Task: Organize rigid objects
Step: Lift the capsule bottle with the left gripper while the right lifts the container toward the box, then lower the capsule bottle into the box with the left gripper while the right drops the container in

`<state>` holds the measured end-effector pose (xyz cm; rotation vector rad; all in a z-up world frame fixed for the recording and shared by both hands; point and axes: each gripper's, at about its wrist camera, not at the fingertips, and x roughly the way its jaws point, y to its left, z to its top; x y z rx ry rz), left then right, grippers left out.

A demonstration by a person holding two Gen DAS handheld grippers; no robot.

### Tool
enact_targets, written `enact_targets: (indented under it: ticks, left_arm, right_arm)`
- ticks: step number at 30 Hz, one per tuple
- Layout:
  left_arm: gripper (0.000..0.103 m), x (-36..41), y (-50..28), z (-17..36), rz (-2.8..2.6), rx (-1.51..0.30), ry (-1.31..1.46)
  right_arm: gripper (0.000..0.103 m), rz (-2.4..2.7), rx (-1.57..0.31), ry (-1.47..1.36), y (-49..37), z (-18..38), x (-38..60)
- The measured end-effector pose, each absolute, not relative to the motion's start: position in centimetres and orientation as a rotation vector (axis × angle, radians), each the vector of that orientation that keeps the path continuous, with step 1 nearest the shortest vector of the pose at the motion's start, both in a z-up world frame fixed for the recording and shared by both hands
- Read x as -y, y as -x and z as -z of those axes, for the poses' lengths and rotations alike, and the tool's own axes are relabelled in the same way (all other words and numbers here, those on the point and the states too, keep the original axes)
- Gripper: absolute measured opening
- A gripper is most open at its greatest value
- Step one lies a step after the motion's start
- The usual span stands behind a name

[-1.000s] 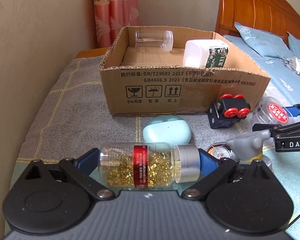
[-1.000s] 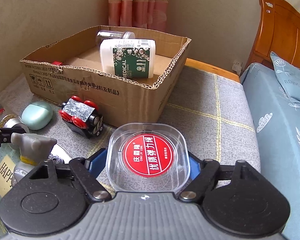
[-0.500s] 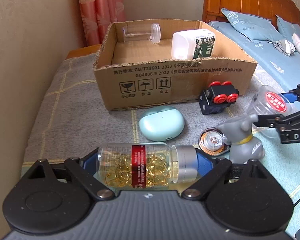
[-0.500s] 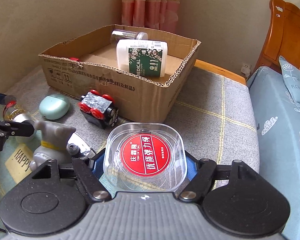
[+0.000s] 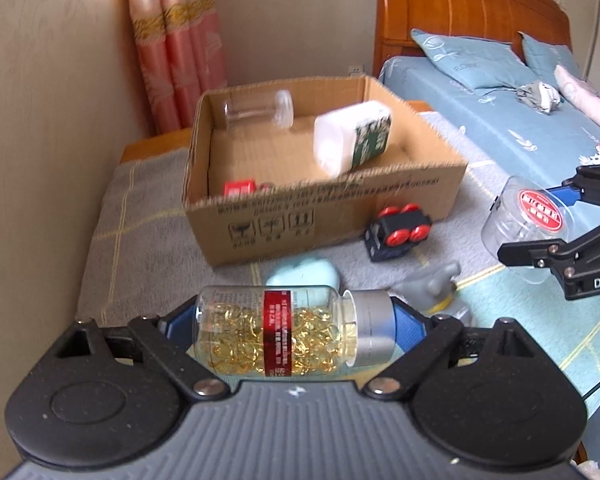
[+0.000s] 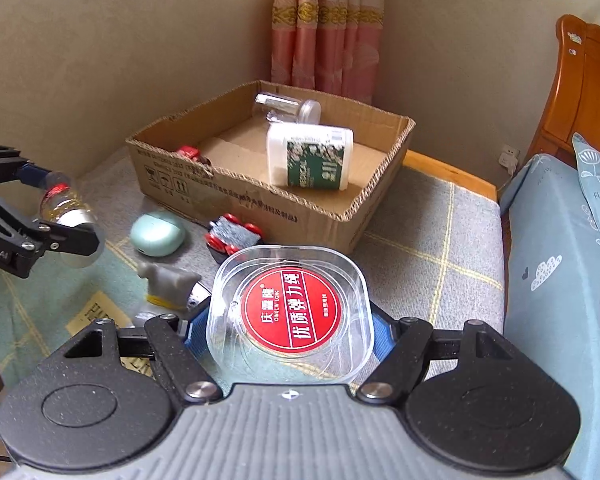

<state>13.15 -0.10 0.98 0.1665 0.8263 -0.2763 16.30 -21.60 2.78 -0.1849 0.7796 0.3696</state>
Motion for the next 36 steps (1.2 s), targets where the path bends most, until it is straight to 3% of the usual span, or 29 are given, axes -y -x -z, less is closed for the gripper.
enact_targets:
  ticks: [16,36]
  left_arm:
    - [0.093,2.3,-21.3,-6.7,0.304,-0.719,-0.238]
    - [0.094,1.9,-28.0,-2.7,0.164,-0.754,-0.227]
  right_arm:
    - [0.079,-0.396,-0.697,0.218,-17.6,-7.4,20.5]
    - [0.079,-0.358,-0.706,0.207,-20.0,-7.9,20.6]
